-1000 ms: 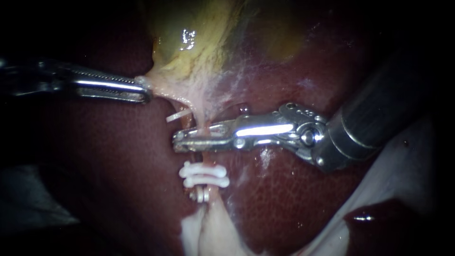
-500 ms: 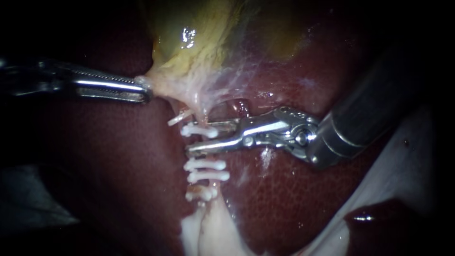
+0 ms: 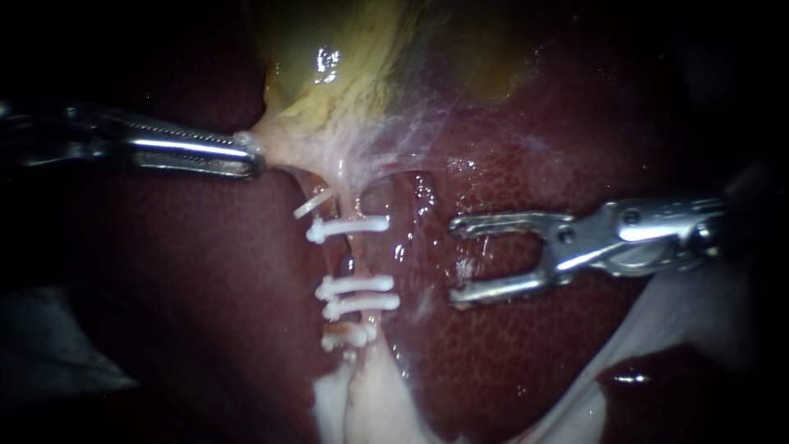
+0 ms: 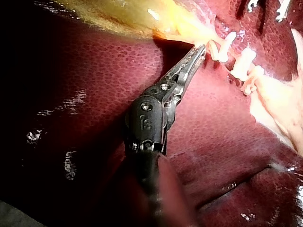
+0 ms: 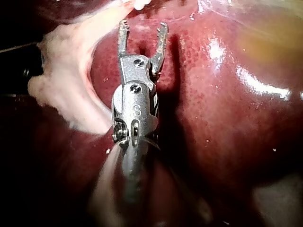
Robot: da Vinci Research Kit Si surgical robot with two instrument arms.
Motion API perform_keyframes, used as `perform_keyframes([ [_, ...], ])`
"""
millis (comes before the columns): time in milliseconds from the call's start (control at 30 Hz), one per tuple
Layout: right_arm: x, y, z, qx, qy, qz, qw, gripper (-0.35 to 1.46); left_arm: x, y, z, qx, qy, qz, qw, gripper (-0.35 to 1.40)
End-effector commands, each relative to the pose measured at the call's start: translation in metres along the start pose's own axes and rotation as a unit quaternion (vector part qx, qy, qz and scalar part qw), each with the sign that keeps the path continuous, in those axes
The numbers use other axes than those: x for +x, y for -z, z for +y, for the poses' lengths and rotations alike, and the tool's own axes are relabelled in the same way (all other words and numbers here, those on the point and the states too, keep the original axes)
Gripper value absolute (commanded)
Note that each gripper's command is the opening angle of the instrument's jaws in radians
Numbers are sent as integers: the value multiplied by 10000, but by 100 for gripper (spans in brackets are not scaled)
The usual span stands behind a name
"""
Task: Going back third clip right tube
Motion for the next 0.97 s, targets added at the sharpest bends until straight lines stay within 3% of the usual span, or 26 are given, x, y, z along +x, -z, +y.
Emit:
perform_keyframes([
  [33,1,6,-2,-42,103,-31,9999,50,-1,-1,-1,11,1,0,10000,-35],
  [300,-2,23,0,-67,498,-63,9987,50,-15,-15,-11,46,-38,4,10000,-35],
  [633,-2,26,1,-50,555,-60,9984,50,-40,-64,-35,51,-54,-52,10000,-35],
  [967,0,22,1,-15,583,-49,9983,50,-37,-59,-32,17,-46,-55,10000,-35],
])
